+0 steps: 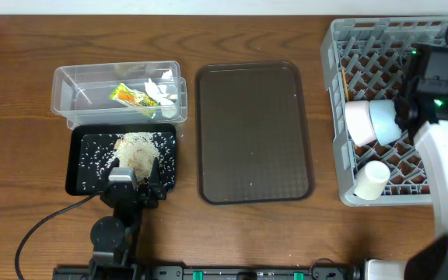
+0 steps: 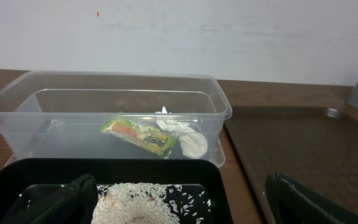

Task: Sort waste into correct bins and load items into the dishwasher rack
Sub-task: 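Lift the yellow plate and stand it upright in the dish rack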

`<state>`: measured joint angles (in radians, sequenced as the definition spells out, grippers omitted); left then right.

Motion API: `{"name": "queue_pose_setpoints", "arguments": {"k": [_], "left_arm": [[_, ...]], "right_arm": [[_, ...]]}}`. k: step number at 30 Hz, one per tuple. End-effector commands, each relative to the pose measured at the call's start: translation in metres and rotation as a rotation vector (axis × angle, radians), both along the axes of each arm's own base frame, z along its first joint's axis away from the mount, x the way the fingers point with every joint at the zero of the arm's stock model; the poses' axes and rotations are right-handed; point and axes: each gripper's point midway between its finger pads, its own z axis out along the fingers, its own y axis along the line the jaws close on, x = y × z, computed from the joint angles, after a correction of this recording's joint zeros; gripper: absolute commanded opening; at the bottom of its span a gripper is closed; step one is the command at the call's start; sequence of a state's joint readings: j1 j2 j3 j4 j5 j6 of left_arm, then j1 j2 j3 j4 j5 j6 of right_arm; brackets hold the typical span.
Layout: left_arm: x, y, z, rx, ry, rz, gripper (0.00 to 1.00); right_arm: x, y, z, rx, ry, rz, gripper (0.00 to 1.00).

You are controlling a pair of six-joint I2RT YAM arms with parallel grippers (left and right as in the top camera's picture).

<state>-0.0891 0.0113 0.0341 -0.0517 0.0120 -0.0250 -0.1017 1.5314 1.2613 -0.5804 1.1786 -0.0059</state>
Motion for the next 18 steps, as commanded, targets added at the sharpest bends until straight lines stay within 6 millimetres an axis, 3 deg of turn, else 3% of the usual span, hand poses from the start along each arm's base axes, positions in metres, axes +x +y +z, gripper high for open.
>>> {"name": "queue_pose_setpoints", "arguments": {"k": [1, 5, 12, 13, 16, 18], "left_arm": [[0.0, 0.001, -0.018, 0.01, 0.041, 0.003, 0.89], [0.0, 0.001, -0.018, 0.01, 0.041, 0.003, 0.89], [0.0, 0.001, -0.018, 0.01, 0.041, 0.003, 0.89], [0.0, 0.001, -0.018, 0.01, 0.041, 0.003, 0.89], [0.0, 0.001, -0.018, 0.01, 0.041, 0.003, 0.89], [0.0, 0.001, -0.018, 0.01, 0.041, 0.003, 0.89]], "right_arm": [[0.009, -0.003, -0.018, -0.012, 0.094, 0.002, 0.01], [0.029, 0.014, -0.041, 0.016, 0.175, 0.087, 0.01], [0.061, 0.065, -0.042, -0.031, 0.254, 0.267, 0.05], [0.065, 0.075, -0.04, -0.043, 0.269, 0.3, 0.1], [0.074, 0.1, -0.038, -0.071, 0.304, 0.377, 0.42], [0.078, 0.117, -0.037, -0.089, 0.328, 0.428, 0.56]]}}
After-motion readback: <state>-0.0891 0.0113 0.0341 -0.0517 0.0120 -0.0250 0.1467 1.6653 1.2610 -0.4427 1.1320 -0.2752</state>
